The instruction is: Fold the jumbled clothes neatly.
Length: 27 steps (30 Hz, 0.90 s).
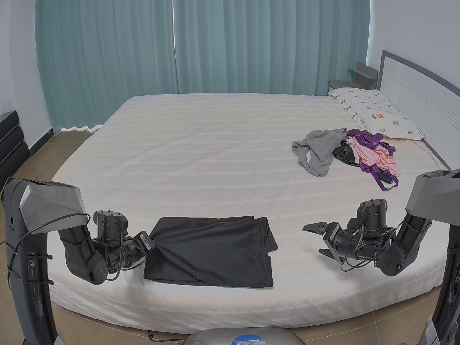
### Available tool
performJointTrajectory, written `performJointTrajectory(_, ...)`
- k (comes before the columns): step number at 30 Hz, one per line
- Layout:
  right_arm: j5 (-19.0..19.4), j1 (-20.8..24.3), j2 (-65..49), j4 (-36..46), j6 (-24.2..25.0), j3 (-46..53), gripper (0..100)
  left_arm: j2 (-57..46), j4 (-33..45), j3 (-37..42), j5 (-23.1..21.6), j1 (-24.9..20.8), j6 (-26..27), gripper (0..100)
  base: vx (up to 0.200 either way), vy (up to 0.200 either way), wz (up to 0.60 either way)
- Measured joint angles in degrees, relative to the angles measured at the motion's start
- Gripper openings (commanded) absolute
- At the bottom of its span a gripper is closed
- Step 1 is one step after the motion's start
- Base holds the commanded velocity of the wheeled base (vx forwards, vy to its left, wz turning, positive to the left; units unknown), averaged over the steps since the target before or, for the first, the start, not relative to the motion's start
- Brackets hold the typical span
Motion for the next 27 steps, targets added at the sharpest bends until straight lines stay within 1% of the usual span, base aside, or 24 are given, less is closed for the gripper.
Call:
performJointTrajectory(3,-0.17,0.4,0.0,0.41,0.0,-0.48,100,-0.04,-0.01,0.65,-0.02,0.0,0.0,0,0.0,0.2,0.0)
performJointTrajectory(7,-1.54,1.23,0.0,1.54,-0.04,-1.39,100,-0.13,0.0,1.57,-0.02,0.07,-0.17,0,0.0,0.2,0.0)
performJointTrajectory(10,-2.72,2.17,0.02,2.85,-0.04,-2.43,100,-0.17,0.0,1.94,0.04,0.07,-1.67,0,0.0,0.2,0.0)
performJointTrajectory(14,-2.96,2.91,0.02,3.36,-0.06,-3.15,100,-0.2,0.02,2.21,0.06,-0.11,-2.35,0,0.0,0.2,0.0)
performJointTrajectory(27,-2.96,3.44,0.11,3.45,-0.24,-3.84,100,-1.11,0.1,5.52,0.17,-1.22,-2.44,0,0.0,0.0,0.0)
